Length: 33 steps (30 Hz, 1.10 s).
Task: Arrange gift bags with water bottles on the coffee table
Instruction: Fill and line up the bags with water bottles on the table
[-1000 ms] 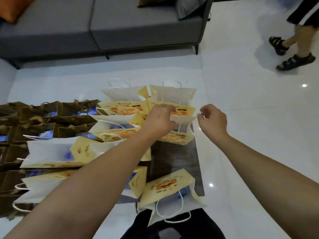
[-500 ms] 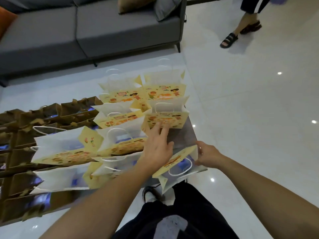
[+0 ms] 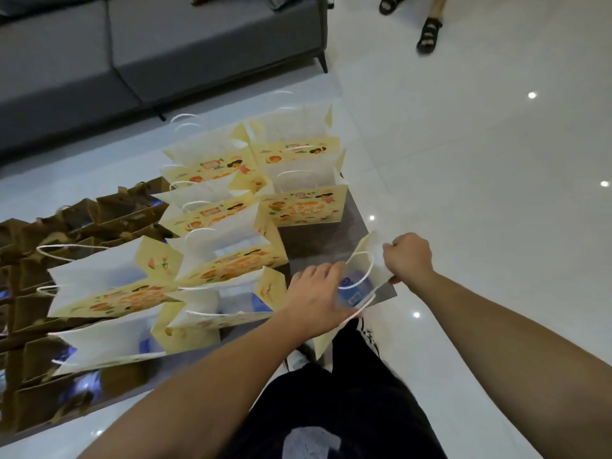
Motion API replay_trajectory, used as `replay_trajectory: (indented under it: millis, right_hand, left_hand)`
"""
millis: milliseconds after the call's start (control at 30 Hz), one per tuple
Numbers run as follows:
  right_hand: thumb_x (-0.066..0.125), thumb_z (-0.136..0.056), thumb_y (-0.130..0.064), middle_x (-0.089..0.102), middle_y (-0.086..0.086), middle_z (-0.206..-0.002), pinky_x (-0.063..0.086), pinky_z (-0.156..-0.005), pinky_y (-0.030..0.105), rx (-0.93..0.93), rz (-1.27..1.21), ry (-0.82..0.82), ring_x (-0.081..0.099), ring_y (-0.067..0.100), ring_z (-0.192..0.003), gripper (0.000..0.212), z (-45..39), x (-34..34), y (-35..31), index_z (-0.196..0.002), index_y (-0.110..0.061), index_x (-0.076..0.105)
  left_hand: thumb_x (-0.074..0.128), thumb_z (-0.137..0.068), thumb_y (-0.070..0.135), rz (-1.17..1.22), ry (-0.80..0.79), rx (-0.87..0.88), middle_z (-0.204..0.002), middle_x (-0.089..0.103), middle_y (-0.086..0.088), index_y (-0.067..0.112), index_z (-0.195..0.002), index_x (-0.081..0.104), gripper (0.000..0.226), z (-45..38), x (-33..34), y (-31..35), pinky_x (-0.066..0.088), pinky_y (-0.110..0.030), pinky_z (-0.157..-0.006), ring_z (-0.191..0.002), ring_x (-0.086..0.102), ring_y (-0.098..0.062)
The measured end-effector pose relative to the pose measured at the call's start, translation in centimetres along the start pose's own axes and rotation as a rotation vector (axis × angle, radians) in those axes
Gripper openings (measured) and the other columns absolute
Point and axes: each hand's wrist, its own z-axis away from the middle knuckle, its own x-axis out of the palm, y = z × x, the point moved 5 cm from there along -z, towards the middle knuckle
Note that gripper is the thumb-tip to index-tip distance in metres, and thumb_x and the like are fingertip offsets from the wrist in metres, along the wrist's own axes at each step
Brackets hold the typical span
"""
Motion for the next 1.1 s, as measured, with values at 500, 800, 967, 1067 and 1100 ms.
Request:
replay_trajectory:
  millis: [500,800,967,1067,1100]
  right_hand:
    - [0.058,-0.089,-0.008,0.063,0.017,-0.074,0.049,-0.037,0.029,0.033,-0.079,0.012,0.065,0.034,-0.041,0.016,-2.7,-1.7,-3.3,-0.075,0.0,0.06]
    - [0.056,-0.086,0.0,0.063,0.003,-0.106,0.062,-0.072,0.033,-0.136,-0.379,-0.143,0.069,0.025,-0.089,0.049,-0.1,-1.7,-4.1,-0.129,-0.021,0.058]
    - [0.072,-0.084,-0.015,0.036,0.009,-0.151,0.043,-0.104,0.028,-0.565,0.172,-0.327,0.048,0.027,-0.129,0.044,1.9,1.8,-4.2,-0.127,-0.019,0.065]
    - [0.074,-0.09,-0.032,0.055,0.006,-0.129,0.044,-0.092,0.029,-0.518,0.255,-0.258,0.056,0.026,-0.116,0.022,1.0,2.0,-5.0,-0.102,-0.015,0.074]
    - [0.073,-0.09,-0.033,0.061,0.004,-0.112,0.043,-0.081,0.029,-0.508,0.256,-0.236,0.06,0.025,-0.106,0.02,0.9,1.9,-5.3,-0.095,-0.014,0.075]
  left_hand:
    - [0.06,-0.098,0.029,0.205,0.011,-0.451,-0.101,0.068,-0.007,0.018,-0.105,0.072,0.018,-8.3,-3.3,-6.3,0.053,-0.038,-0.085,-0.096,0.061,-0.027]
    - [0.059,-0.098,0.03,0.357,0.157,-0.553,-0.097,0.07,-0.008,0.014,-0.106,0.073,0.022,-10.7,-3.6,-6.6,0.047,-0.033,-0.07,-0.086,0.063,-0.026]
    - [0.061,-0.098,0.03,0.371,0.177,-0.58,-0.097,0.07,-0.009,0.014,-0.102,0.074,0.022,-10.7,-3.7,-7.2,0.042,-0.031,-0.069,-0.085,0.061,-0.024]
    - [0.06,-0.098,0.029,0.351,0.154,-0.579,-0.09,0.068,-0.006,0.014,-0.099,0.074,0.02,-10.2,-4.1,-6.9,0.041,-0.03,-0.067,-0.08,0.058,-0.021]
    - [0.059,-0.099,0.028,0.329,0.136,-0.556,-0.091,0.069,-0.006,0.016,-0.1,0.075,0.021,-9.9,-4.1,-6.5,0.041,-0.029,-0.067,-0.079,0.057,-0.02]
